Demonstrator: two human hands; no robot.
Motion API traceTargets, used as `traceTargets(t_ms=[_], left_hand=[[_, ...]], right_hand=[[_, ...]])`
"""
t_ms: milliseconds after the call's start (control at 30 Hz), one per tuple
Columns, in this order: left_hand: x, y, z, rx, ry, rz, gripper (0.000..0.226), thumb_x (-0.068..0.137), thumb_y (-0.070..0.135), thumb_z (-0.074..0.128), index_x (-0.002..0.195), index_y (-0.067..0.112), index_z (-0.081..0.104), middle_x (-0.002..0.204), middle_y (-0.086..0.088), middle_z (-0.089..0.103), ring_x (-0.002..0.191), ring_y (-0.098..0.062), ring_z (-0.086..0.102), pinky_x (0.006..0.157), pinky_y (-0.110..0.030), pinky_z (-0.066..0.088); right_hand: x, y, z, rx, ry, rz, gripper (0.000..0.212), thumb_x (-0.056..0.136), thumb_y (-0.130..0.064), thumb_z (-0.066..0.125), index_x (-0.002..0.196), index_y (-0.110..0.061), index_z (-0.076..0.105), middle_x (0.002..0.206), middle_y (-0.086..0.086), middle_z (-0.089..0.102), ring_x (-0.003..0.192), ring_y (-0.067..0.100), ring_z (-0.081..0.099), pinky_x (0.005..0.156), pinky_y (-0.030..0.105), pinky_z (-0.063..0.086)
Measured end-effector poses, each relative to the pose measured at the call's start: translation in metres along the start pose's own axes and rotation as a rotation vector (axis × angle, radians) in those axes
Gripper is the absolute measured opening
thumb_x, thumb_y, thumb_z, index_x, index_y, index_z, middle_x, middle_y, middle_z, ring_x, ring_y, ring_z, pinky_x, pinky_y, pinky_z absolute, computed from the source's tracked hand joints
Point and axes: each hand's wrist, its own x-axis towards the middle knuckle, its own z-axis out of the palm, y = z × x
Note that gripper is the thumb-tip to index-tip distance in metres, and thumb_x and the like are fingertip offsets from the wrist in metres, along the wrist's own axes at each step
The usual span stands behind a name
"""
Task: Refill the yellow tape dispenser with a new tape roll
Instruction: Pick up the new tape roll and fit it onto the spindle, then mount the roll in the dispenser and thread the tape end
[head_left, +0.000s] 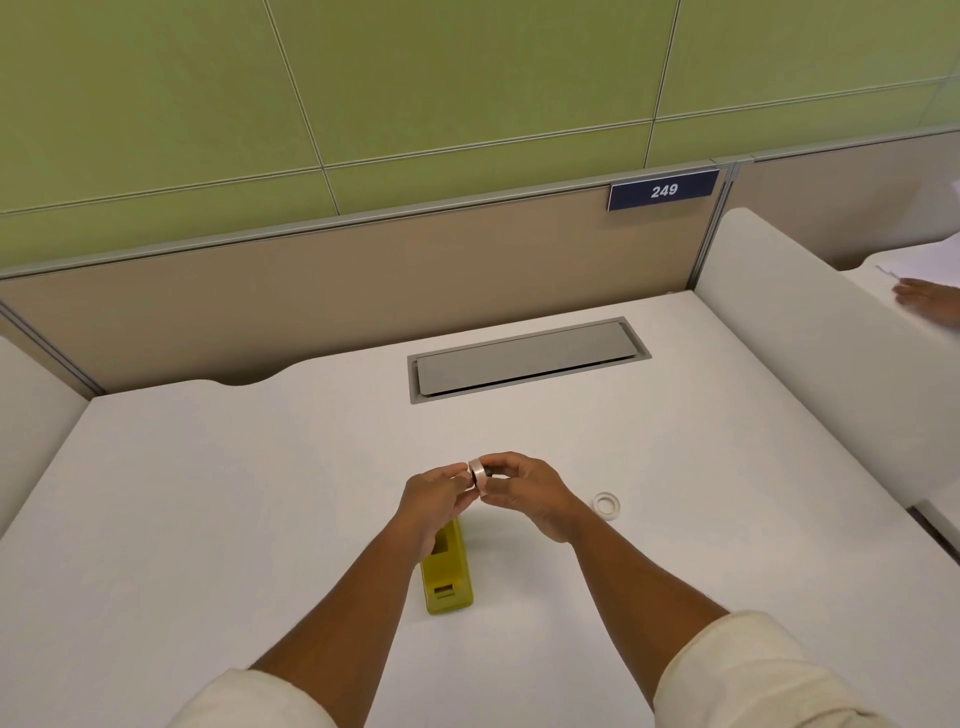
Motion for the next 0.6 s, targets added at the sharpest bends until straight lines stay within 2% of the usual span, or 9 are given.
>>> traceTargets(t_ms=[233, 400, 533, 600], left_hand=[[0.000, -0.004, -0.005, -0.013, 0.039, 0.020, 0.025, 0.087, 0.007, 0.071, 0.112, 0.010, 0.071, 0.101, -0.005, 0.076, 0.087, -0.015, 0.075, 0.085, -0.026, 0.056], [-0.005, -0.004, -0.015, -0.008, 0.071, 0.036, 0.025, 0.088, 0.005, 0.069, 0.113, 0.008, 0.072, 0.107, -0.008, 0.074, 0.095, -0.021, 0.073, 0.091, -0.030, 0.056], [-0.010, -0.006, -0.027, -0.010, 0.102, 0.041, 0.017, 0.090, 0.003, 0.066, 0.102, 0.009, 0.074, 0.098, -0.004, 0.076, 0.091, -0.018, 0.074, 0.081, -0.024, 0.056], [-0.011, -0.008, -0.033, 0.008, 0.124, 0.047, 0.016, 0.090, 0.002, 0.066, 0.102, 0.009, 0.075, 0.095, -0.003, 0.076, 0.088, -0.017, 0.074, 0.083, -0.024, 0.055]], right_hand=[[0.002, -0.001, 0.012, -0.076, 0.030, -0.030, 0.033, 0.085, -0.014, 0.073, 0.117, -0.011, 0.067, 0.120, 0.008, 0.065, 0.104, 0.025, 0.068, 0.091, 0.032, 0.057], [0.003, -0.002, 0.027, -0.115, 0.043, -0.040, 0.034, 0.084, -0.014, 0.075, 0.117, -0.008, 0.067, 0.119, 0.010, 0.064, 0.103, 0.029, 0.068, 0.093, 0.039, 0.057], [0.002, -0.003, 0.039, -0.181, 0.021, -0.054, 0.034, 0.085, -0.016, 0.073, 0.118, -0.007, 0.066, 0.116, 0.011, 0.067, 0.104, 0.028, 0.068, 0.093, 0.040, 0.057], [0.003, -0.003, 0.045, -0.254, 0.043, -0.065, 0.033, 0.085, -0.016, 0.073, 0.116, -0.006, 0.067, 0.114, 0.011, 0.069, 0.105, 0.027, 0.067, 0.095, 0.041, 0.055]])
